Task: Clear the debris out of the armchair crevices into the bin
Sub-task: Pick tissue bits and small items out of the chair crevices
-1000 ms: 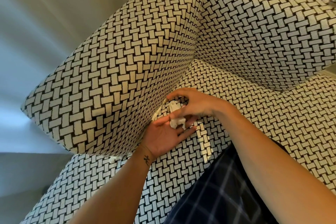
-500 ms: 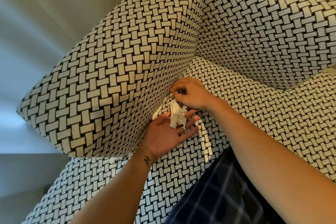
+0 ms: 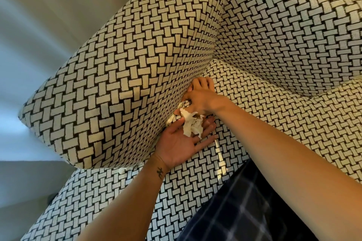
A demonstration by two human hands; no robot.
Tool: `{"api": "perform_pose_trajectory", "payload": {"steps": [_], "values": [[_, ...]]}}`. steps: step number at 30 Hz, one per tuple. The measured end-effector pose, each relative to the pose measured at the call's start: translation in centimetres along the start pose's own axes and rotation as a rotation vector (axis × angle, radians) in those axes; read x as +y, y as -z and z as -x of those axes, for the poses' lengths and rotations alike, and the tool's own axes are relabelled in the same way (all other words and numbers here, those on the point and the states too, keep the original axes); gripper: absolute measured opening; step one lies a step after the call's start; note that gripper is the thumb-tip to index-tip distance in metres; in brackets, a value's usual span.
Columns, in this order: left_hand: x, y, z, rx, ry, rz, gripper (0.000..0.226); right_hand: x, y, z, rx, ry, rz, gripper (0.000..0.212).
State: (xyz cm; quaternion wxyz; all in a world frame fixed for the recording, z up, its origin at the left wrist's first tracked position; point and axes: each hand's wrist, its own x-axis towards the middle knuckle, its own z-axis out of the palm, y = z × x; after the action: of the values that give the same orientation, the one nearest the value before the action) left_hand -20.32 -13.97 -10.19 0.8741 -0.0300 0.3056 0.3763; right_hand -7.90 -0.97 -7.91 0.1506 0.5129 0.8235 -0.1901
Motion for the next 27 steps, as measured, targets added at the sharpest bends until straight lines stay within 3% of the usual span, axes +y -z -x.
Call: {"api": "perform_pose_trajectory", "payload": {"steps": [4,9,18,27], "values": [[-0.1,-0.4,0.2,-0.016,-0.018,0.005,0.049,-0.8,-0.8,-0.3,0.016,-0.065,-0.044,0.072],[-0.2,-0.5,0.5,-0.040,-0.007,0.022,0.050,-0.3,-1.3,-0.1,0.142,-0.029,-0.166,0.045],[-0.2,0.6,1.2,0.024,0.031,0.018,0.049,2.0,-2.3,2.7,0.316,0.101,-0.542,0.027],[-0.1,-1.6,2.4,0.107,0.012,-0.017,0.056,2.1,-2.8,5.3,0.381,0.085,-0.621,0.020]]}}
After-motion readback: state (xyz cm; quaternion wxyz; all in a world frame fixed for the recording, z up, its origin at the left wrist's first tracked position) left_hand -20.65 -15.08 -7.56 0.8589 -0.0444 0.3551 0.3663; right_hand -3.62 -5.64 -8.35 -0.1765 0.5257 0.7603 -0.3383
